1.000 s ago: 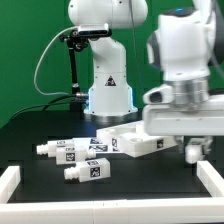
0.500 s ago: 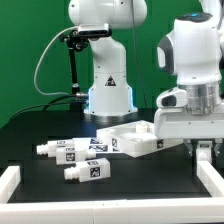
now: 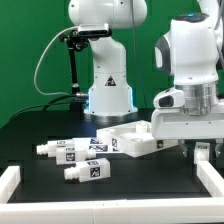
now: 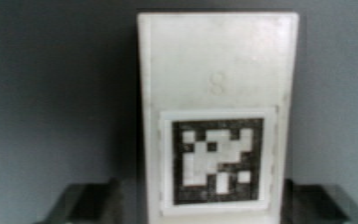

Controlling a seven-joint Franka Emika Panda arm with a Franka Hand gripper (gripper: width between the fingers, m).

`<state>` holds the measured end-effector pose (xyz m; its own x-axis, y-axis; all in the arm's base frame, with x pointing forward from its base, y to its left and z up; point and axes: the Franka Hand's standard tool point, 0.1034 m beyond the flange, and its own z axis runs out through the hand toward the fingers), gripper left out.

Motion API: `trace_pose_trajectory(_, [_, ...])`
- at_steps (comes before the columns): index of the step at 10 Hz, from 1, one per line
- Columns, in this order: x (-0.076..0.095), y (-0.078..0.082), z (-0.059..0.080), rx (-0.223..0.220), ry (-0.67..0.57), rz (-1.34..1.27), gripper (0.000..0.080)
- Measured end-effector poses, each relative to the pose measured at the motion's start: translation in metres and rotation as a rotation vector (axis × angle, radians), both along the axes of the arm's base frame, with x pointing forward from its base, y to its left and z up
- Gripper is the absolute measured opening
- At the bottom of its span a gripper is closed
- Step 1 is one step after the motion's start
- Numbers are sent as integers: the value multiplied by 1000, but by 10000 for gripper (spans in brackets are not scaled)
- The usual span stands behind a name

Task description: Assemble one leg

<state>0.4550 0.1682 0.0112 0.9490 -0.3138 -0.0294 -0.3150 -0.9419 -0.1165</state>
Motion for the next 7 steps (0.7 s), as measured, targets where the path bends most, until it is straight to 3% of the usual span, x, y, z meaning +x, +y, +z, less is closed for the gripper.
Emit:
trace_pose_trajectory(1, [3,-18,13,0,3,49,481])
trace_pose_trajectory(2, [6,-36,37,8,12,66,608])
trace_pose_trajectory(3, [13,-56,59,19,15,81,643])
trace_pose_trajectory(4, [20,-76,72,28,13,161,643])
trace_pose_trajectory(5, [33,-95,83,36,7,163,648])
trace_pose_trajectory(6, [45,-97,85,41,4,167,648])
trace_pose_trajectory(7, [42,-94,82,39,-4,233,649])
